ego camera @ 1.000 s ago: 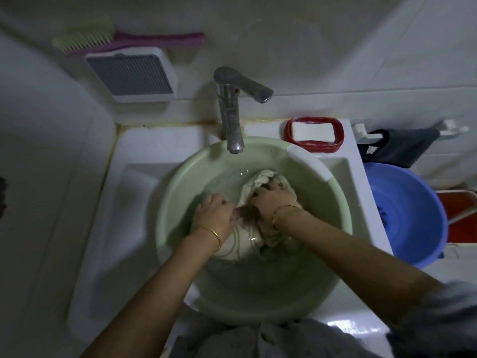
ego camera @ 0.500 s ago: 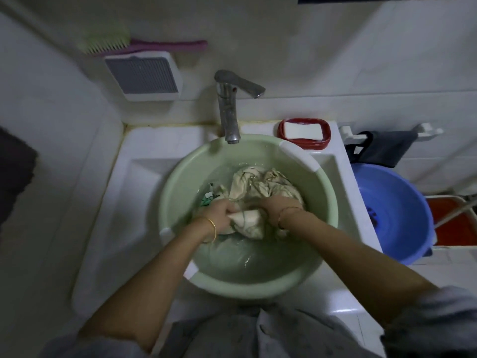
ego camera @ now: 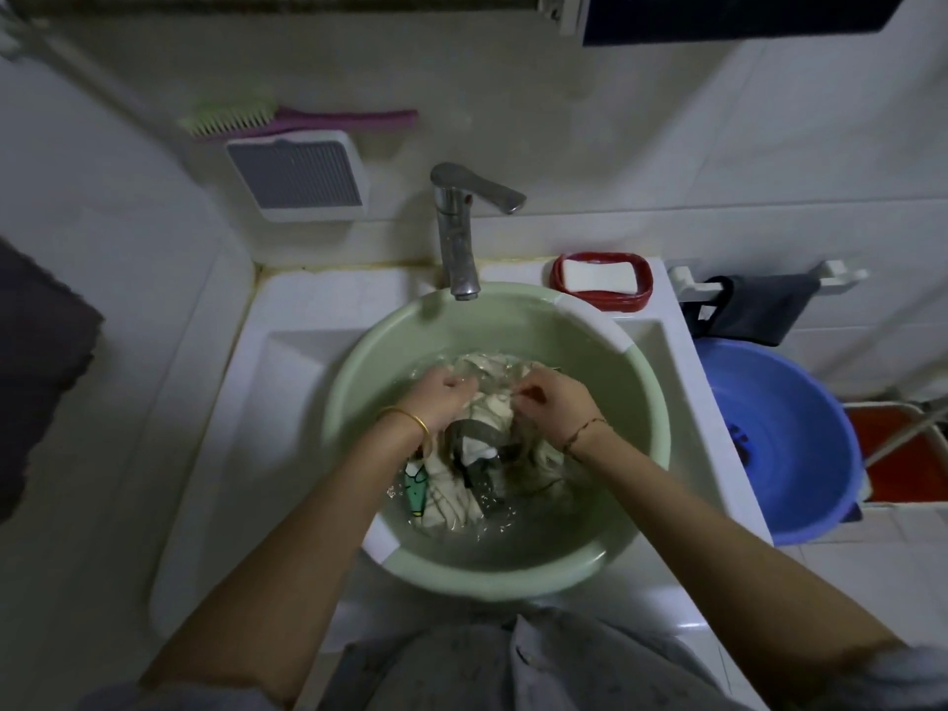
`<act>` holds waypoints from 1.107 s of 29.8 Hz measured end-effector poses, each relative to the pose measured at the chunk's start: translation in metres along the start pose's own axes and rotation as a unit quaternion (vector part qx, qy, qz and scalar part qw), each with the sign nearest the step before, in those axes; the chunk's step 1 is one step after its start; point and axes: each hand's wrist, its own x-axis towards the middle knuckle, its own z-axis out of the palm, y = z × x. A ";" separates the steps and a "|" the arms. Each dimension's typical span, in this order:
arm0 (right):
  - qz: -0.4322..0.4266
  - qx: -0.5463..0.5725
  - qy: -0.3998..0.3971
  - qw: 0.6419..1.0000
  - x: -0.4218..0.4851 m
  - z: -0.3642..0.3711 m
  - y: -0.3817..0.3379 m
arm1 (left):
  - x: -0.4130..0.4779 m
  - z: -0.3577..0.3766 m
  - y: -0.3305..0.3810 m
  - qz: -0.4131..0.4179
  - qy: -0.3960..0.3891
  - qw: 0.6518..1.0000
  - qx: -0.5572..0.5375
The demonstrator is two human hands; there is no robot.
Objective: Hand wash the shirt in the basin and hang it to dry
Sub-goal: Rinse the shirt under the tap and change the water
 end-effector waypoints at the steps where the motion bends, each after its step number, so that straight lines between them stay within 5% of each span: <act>1: 0.022 -0.022 0.026 0.999 0.003 0.001 0.004 | -0.004 -0.002 0.000 0.011 0.051 0.991 0.124; 2: 0.034 -0.034 0.051 0.998 0.005 0.000 0.007 | -0.008 -0.004 0.000 0.017 0.104 0.972 0.211; 4: 0.002 -0.032 0.053 0.998 0.007 0.001 0.011 | -0.012 -0.008 -0.002 0.016 0.135 0.967 0.215; 6: -0.056 -0.044 -0.031 0.997 0.008 0.008 0.011 | -0.011 -0.002 -0.006 -0.046 0.007 0.990 0.135; 9: -0.082 -0.136 -0.168 0.973 0.013 0.031 0.006 | -0.011 0.021 -0.017 -0.125 -0.133 0.974 0.132; 16: 0.031 -0.298 -0.221 0.928 0.025 0.059 0.025 | -0.003 0.050 -0.036 -0.137 -0.098 0.934 0.314; 20: 0.024 -0.185 -0.291 0.938 0.015 0.024 0.027 | 0.001 0.055 -0.047 -0.106 -0.065 0.905 0.407; 23: 0.081 0.040 -0.203 0.975 0.006 -0.012 0.024 | 0.004 0.045 -0.045 -0.036 -0.054 0.892 0.447; 27: 0.160 0.277 -0.081 0.944 0.000 -0.040 0.012 | 0.003 0.011 -0.027 0.045 0.018 0.937 0.345; 29: 0.158 0.325 -0.046 0.931 -0.002 -0.044 0.006 | -0.004 -0.008 -0.016 0.062 0.062 0.967 0.238; 33: 0.091 0.235 0.032 0.967 -0.003 -0.048 0.000 | -0.025 -0.041 0.006 0.087 0.150 0.985 0.016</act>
